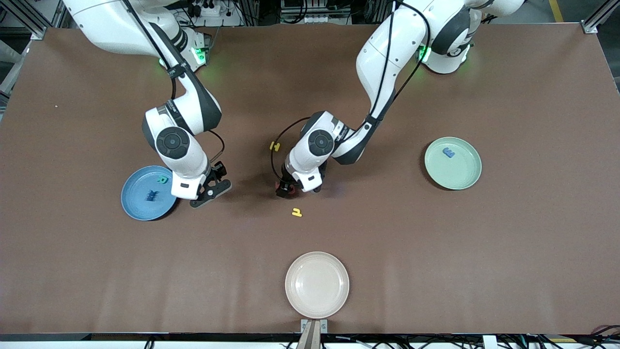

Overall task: Sort uppercase to blue plate, lowercase to green plate
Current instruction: 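Close the left gripper on the pink letter m and lift it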

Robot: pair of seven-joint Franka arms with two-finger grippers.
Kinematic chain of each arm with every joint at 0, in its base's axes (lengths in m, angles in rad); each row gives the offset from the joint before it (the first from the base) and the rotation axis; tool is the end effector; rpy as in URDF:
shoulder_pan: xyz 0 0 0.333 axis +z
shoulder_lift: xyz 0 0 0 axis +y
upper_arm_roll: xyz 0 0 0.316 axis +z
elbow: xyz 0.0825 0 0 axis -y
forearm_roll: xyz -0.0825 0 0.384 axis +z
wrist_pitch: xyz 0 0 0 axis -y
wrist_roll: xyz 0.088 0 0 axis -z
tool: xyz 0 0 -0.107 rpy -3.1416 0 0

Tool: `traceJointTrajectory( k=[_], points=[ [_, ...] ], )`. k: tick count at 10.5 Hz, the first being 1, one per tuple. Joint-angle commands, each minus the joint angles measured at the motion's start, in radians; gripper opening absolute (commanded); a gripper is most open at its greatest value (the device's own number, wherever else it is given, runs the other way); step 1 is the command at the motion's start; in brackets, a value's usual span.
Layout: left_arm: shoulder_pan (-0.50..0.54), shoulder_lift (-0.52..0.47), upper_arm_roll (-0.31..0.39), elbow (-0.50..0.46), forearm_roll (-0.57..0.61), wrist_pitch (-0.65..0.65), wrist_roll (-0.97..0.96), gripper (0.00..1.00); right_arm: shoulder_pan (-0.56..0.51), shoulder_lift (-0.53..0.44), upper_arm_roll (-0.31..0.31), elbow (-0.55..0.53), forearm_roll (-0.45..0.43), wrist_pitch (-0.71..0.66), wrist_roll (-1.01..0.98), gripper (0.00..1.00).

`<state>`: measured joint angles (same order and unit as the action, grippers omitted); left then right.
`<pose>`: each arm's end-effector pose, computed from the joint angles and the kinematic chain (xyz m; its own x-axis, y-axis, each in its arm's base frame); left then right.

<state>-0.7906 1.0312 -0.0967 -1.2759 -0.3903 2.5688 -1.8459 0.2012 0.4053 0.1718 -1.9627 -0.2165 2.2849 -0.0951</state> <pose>0.5039 -0.5766 0.1481 0.2449 0.8853 -0.3953 0.9694 -0.2314 0.0823 0.5686 0.2133 0.2633 0.8213 0.5640 -0.0864 0.5699 -0.8181 0.0769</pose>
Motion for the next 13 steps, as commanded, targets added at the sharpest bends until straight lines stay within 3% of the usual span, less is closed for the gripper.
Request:
traceJointTrajectory(
  k=[1,2,3,8,13],
  points=[
    [-0.004,0.016,0.011,0.023,-0.019,-0.015,0.021,0.66,-0.009,-0.014,0.006,-0.021,-0.017,0.013,0.017,0.77],
    [-0.002,0.016,0.011,0.021,-0.022,-0.015,0.017,0.26,-0.009,-0.014,0.005,-0.022,-0.017,0.018,0.017,0.77],
    [-0.001,0.016,0.011,0.021,-0.022,-0.015,0.017,0.0,-0.009,-0.014,0.006,-0.022,-0.017,0.018,0.017,0.77],
    [-0.001,0.01,0.011,0.02,-0.022,-0.015,0.016,0.0,-0.009,-0.013,0.005,-0.022,-0.017,0.021,0.017,0.78],
    [0.004,-0.072,0.009,0.01,-0.028,-0.153,0.011,0.0,-0.009,-0.013,0.005,-0.022,-0.021,0.022,0.017,0.78]
  ],
)
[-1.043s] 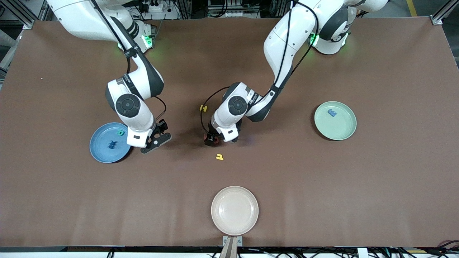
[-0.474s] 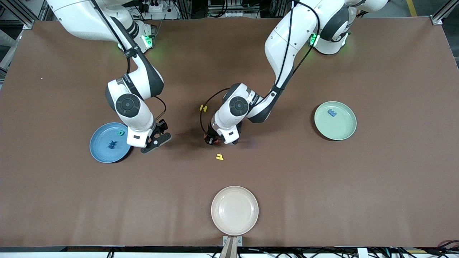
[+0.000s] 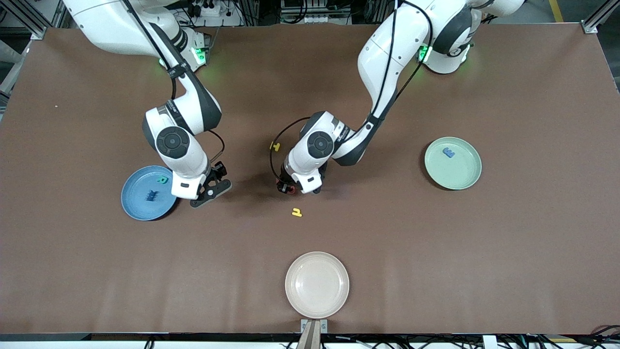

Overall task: Sort uppercase to blue plate, lowercase to green plate
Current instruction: 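Close the left gripper on the pink letter m and lift it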

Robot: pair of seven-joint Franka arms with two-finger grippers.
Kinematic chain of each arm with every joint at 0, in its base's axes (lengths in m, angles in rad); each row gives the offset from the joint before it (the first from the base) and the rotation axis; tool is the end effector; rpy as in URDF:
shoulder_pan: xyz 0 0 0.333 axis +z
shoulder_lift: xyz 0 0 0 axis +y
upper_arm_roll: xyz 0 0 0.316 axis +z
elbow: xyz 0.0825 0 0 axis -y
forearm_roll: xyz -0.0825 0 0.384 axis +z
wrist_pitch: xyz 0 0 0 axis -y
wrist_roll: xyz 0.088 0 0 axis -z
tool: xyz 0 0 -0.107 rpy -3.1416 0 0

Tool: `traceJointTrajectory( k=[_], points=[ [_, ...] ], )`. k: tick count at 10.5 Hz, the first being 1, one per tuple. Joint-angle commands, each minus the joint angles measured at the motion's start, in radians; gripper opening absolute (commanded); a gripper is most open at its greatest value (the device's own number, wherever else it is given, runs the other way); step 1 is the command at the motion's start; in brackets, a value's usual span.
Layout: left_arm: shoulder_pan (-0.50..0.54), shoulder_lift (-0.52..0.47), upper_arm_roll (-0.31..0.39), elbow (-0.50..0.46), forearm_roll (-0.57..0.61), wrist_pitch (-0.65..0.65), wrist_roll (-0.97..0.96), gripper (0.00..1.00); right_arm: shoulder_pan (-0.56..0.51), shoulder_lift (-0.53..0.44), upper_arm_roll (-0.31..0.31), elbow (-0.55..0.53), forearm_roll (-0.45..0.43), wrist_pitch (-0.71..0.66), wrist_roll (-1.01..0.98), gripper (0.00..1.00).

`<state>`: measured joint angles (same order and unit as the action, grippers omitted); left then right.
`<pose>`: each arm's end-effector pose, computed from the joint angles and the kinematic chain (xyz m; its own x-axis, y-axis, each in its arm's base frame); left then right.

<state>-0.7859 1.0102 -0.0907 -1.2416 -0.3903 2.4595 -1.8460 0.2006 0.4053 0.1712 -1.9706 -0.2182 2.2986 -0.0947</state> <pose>0.5083 -0.5788 0.1688 0.2530 0.8853 -0.3902 0.9649 -0.2604 0.0347 0.5677 0.2127 0.2612 0.8209 0.5653 -0.0808 0.5706 -0.8175 0.0776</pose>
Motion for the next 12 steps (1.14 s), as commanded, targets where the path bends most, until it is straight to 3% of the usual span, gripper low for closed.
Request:
traceJointTrajectory(
  k=[1,5,8,10,12],
  points=[
    [0.004,-0.071,0.003,-0.028,-0.028,-0.083,0.008,0.0,-0.009,-0.013,0.005,-0.014,-0.02,0.009,0.017,0.78],
    [0.097,-0.185,0.005,-0.064,-0.021,-0.244,0.002,0.0,-0.009,-0.013,0.005,-0.016,-0.02,0.009,0.017,0.78],
    [0.212,-0.327,0.005,-0.2,-0.015,-0.289,0.094,0.0,-0.009,-0.014,0.007,-0.02,-0.02,0.01,0.017,0.78],
    [0.285,-0.44,0.005,-0.348,-0.015,-0.289,0.195,0.0,-0.009,-0.014,0.007,-0.02,-0.02,0.01,0.017,0.78],
    [0.371,-0.49,0.006,-0.432,-0.013,-0.304,0.307,0.0,-0.009,-0.016,0.005,-0.02,-0.02,0.009,0.017,0.78]
  ],
)
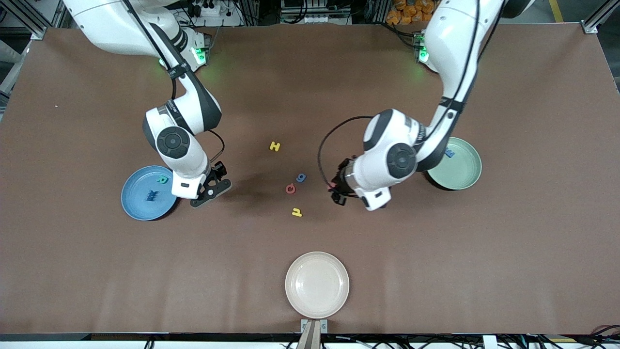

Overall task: Sort uppercase to blue plate, lowercase to green plate
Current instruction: 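Carry the pink m to the green plate and open the left gripper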

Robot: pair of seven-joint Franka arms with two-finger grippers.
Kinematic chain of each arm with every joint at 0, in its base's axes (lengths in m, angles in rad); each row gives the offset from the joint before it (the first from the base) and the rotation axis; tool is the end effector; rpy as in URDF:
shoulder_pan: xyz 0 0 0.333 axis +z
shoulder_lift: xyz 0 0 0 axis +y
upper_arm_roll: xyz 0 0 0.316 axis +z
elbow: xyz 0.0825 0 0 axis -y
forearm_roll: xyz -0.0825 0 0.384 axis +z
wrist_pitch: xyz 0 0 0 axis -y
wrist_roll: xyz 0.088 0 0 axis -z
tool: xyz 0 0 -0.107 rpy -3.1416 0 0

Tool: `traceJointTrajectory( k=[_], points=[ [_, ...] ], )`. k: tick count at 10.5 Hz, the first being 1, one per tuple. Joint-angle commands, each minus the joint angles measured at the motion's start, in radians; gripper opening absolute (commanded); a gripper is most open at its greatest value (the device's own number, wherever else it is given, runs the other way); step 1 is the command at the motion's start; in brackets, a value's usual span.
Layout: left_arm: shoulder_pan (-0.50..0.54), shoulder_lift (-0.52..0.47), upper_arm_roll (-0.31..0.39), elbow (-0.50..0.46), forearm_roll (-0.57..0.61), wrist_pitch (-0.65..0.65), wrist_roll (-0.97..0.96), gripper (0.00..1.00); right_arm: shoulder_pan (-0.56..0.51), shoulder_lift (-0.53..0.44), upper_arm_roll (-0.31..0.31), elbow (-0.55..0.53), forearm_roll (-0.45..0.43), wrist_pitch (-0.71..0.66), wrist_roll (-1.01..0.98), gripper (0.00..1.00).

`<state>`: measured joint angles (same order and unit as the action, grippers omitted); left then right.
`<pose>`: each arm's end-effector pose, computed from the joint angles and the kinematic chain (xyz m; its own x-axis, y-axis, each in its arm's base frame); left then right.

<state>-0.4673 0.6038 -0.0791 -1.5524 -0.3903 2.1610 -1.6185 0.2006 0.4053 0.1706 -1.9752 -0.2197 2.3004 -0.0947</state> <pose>0.5974 -0.3713 0.3005 0.2355 0.9042 -0.3564 0.9607 -0.2720 -0.0552 0.5665 0.2121 0.2594 0.8202 0.5660 -0.0837 0.5716 -0.8168 0.0779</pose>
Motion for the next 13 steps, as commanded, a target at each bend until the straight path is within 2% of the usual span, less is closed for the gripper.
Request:
traceJointTrajectory(
  k=[1,4,7,11,13],
  points=[
    [0.103,-0.09,-0.004,-0.129,-0.013,-0.038,0.141,0.0,-0.009,-0.014,0.007,-0.016,-0.018,0.008,0.016,0.78],
    [0.247,-0.105,-0.004,-0.129,0.043,-0.124,0.302,0.0,-0.009,-0.016,0.007,-0.016,-0.018,0.008,0.016,0.78],
    [0.344,-0.098,-0.002,-0.132,0.137,-0.222,0.463,0.0,-0.007,-0.017,0.007,-0.016,-0.018,0.008,0.018,0.78],
    [0.42,-0.094,-0.002,-0.167,0.273,-0.404,0.607,0.0,-0.004,-0.014,0.007,-0.016,-0.018,0.014,0.018,0.78],
    [0.441,-0.095,-0.004,-0.19,0.324,-0.444,0.675,0.0,-0.006,-0.014,0.006,-0.017,-0.018,0.025,0.018,0.78]
  ],
)
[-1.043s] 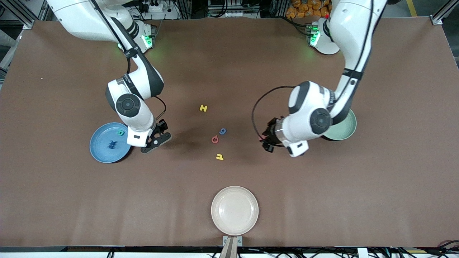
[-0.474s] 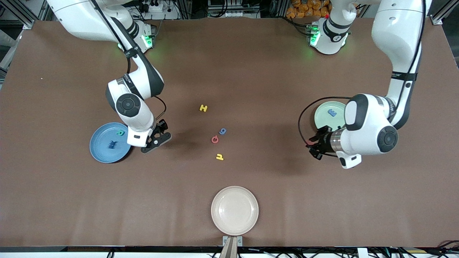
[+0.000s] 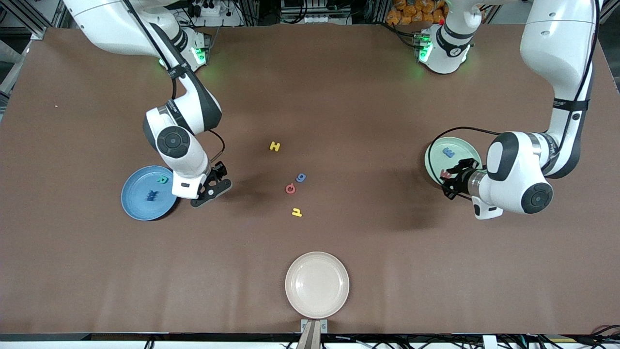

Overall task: Sort uppercase to blue plate, lowercase to green plate
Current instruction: 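Carry the pink m to the green plate and open the left gripper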

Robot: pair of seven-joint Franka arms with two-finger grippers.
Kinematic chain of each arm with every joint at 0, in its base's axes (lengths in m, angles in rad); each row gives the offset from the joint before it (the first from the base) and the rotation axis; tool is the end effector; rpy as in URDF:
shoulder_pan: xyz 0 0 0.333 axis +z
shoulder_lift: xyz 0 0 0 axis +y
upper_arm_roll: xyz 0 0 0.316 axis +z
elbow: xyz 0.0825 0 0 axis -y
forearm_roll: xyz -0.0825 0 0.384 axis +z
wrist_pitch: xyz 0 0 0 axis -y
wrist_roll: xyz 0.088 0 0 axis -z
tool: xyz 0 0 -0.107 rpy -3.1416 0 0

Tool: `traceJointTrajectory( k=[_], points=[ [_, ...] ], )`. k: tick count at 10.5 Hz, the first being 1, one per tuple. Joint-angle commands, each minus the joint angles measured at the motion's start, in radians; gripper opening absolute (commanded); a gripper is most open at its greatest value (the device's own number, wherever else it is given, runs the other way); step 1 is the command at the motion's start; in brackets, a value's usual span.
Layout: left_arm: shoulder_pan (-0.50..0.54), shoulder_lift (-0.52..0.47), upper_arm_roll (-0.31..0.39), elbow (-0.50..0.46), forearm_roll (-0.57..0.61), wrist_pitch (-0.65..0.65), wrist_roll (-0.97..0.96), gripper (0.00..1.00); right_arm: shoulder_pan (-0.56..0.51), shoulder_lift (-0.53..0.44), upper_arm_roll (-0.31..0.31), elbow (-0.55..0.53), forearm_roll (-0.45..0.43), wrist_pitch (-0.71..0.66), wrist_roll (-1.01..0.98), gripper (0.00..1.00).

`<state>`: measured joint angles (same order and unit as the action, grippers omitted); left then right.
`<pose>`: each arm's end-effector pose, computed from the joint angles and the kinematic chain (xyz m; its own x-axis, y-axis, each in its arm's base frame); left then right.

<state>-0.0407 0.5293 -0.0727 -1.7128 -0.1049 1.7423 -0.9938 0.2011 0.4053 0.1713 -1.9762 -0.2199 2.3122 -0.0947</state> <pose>0.6046 -0.0752 0.2553 0.5078 0.7823 -0.3608 0.7111 -0.6170 -0.3371 0.5671 0.2134 0.2600 0.8196 0.5683 -0.0729 0.5728 -0.8159 0.0787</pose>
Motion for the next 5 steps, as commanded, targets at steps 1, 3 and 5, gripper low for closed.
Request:
traceJointTrajectory(
  k=[1,3,5],
  points=[
    [0.015,-0.008,-0.009,-0.031,0.045,-0.026,0.078,0.0,-0.006,-0.013,0.005,-0.016,-0.018,0.015,0.018,0.78],
    [0.013,0.024,-0.01,-0.033,0.068,-0.027,0.118,0.0,-0.006,-0.013,0.007,-0.016,-0.018,0.013,0.018,0.78],
    [0.016,0.043,-0.01,-0.033,0.106,-0.027,0.13,0.0,-0.006,-0.013,0.005,-0.016,-0.018,0.015,0.018,0.78]
  ],
)
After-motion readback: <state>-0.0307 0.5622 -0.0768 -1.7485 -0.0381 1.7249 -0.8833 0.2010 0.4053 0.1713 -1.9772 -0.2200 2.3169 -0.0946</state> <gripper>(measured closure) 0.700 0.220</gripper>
